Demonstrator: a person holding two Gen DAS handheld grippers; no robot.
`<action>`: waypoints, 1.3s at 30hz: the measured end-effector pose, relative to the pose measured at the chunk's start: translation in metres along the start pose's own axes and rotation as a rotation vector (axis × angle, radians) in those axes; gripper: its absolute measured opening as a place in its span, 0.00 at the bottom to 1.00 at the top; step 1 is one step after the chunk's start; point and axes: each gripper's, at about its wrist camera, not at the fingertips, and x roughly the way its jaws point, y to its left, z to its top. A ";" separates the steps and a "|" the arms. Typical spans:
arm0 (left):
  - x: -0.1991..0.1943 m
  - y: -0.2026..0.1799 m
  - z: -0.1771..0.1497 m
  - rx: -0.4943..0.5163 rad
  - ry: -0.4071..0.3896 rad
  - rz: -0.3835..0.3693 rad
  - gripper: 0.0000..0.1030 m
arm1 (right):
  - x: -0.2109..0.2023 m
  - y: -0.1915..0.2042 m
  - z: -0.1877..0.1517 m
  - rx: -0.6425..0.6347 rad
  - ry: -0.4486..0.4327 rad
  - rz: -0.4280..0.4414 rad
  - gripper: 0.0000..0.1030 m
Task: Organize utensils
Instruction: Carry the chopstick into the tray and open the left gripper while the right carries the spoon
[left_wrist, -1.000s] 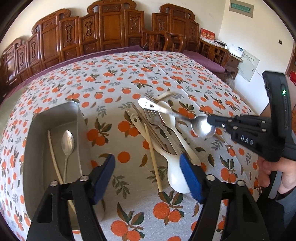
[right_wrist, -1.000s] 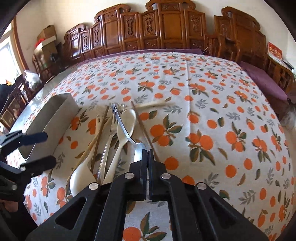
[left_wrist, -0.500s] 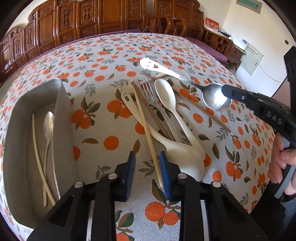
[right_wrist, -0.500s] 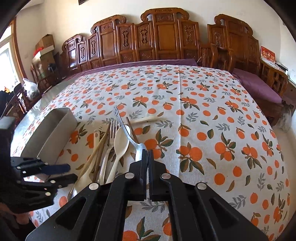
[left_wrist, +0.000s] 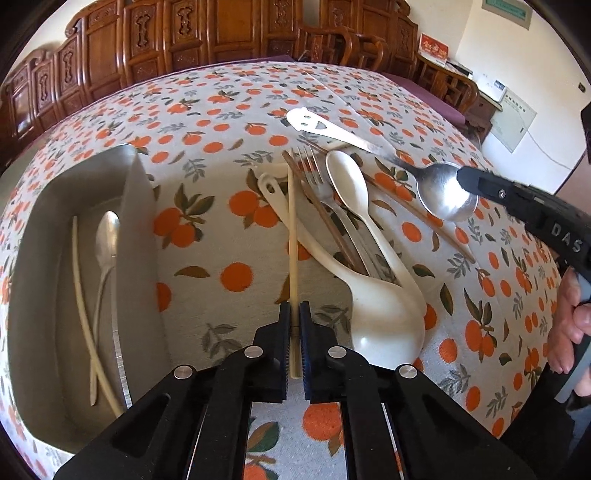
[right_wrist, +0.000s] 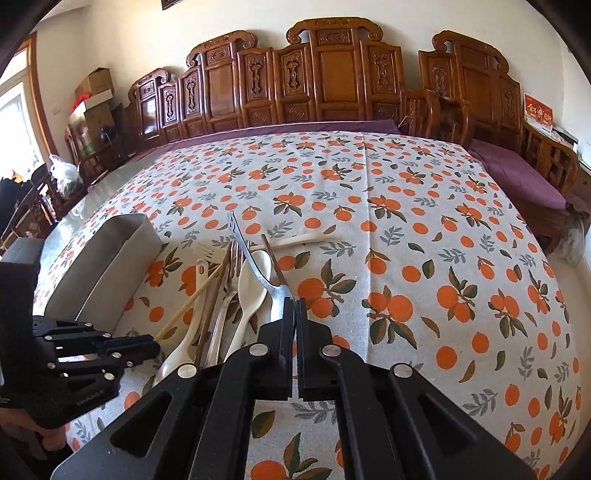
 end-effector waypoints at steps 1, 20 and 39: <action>-0.003 0.001 0.000 -0.001 -0.004 0.001 0.04 | 0.000 0.000 0.000 0.003 0.000 -0.002 0.02; -0.091 0.006 -0.008 0.017 -0.099 0.052 0.04 | -0.058 0.013 0.009 0.027 -0.050 -0.001 0.02; -0.167 0.045 -0.010 -0.040 -0.131 0.120 0.04 | -0.126 0.065 0.035 -0.031 -0.079 0.039 0.02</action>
